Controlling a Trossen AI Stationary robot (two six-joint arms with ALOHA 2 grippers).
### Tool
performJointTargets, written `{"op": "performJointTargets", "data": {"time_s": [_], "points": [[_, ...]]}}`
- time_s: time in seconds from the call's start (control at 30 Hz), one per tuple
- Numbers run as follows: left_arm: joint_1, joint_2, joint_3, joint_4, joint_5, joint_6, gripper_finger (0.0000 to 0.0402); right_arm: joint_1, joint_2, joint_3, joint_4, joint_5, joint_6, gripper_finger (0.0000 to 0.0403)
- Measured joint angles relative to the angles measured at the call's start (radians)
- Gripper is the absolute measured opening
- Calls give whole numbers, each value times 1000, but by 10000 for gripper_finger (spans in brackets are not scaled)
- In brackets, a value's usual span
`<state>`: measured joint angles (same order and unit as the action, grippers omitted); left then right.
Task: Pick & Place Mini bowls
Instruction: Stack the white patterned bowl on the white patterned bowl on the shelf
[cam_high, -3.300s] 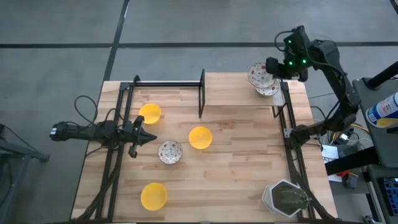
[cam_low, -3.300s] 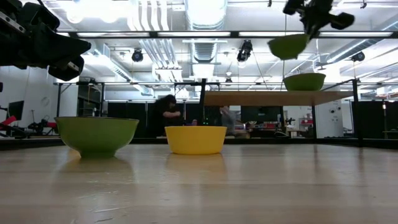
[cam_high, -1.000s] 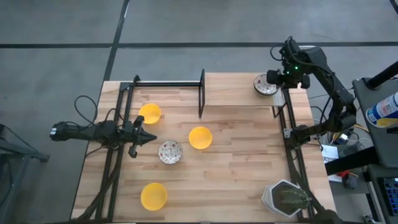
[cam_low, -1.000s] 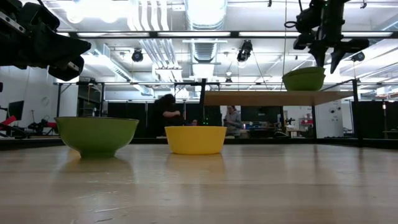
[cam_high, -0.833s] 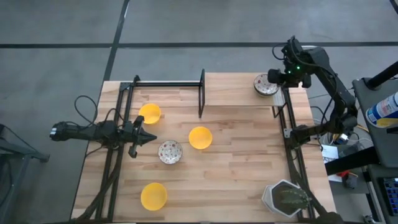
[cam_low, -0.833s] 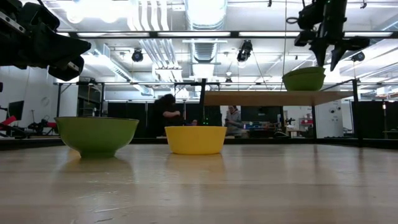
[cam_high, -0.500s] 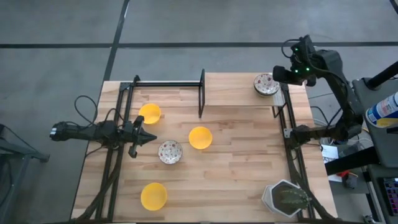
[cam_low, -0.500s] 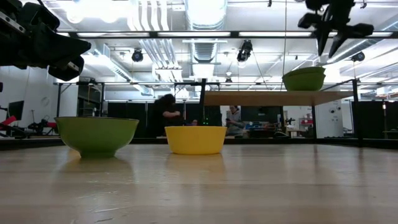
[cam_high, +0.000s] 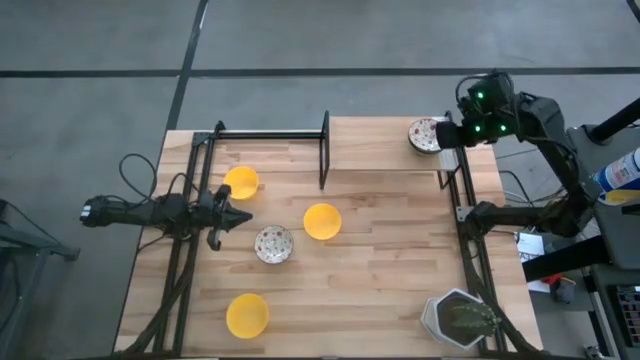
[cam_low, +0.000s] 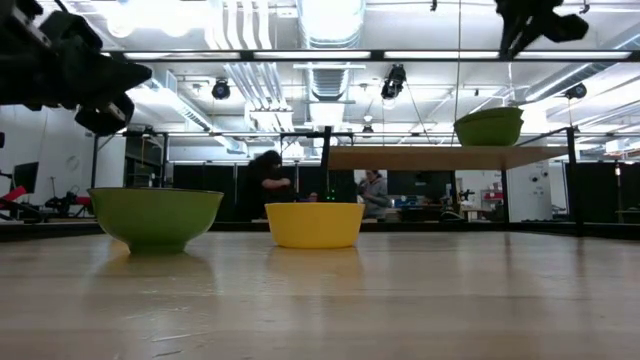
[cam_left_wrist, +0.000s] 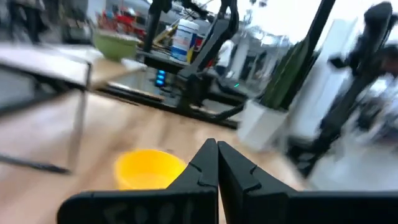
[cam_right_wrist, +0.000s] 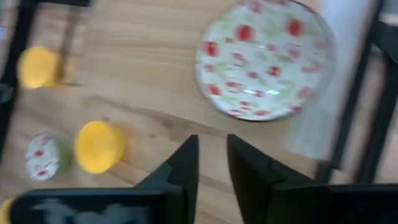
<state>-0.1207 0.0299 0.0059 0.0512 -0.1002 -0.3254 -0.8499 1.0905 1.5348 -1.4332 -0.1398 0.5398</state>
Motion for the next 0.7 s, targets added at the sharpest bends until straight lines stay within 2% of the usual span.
{"op": "performJointTargets", "data": {"time_s": [0.1, 0.17, 0.4, 0.57, 0.7], "points": [[0, 0, 0, 22, 20, -180, 0, 106, -47, -12, 104, 14, 23, 20], [0, 0, 0, 66, 20, -279, 0, 182, -85, -31, 204, 56, 32, 13], [0, 0, 7, 122, 3, -454, 0, 456, -226, -229, 567, 201, 36, 8], [1, 0, 16, 180, -7, -599, 0, 610, -274, -408, 770, 252, 52, 8], [1, 0, 16, 185, -33, -638, 0, 704, -295, -533, 875, 250, 154, 8]]}}
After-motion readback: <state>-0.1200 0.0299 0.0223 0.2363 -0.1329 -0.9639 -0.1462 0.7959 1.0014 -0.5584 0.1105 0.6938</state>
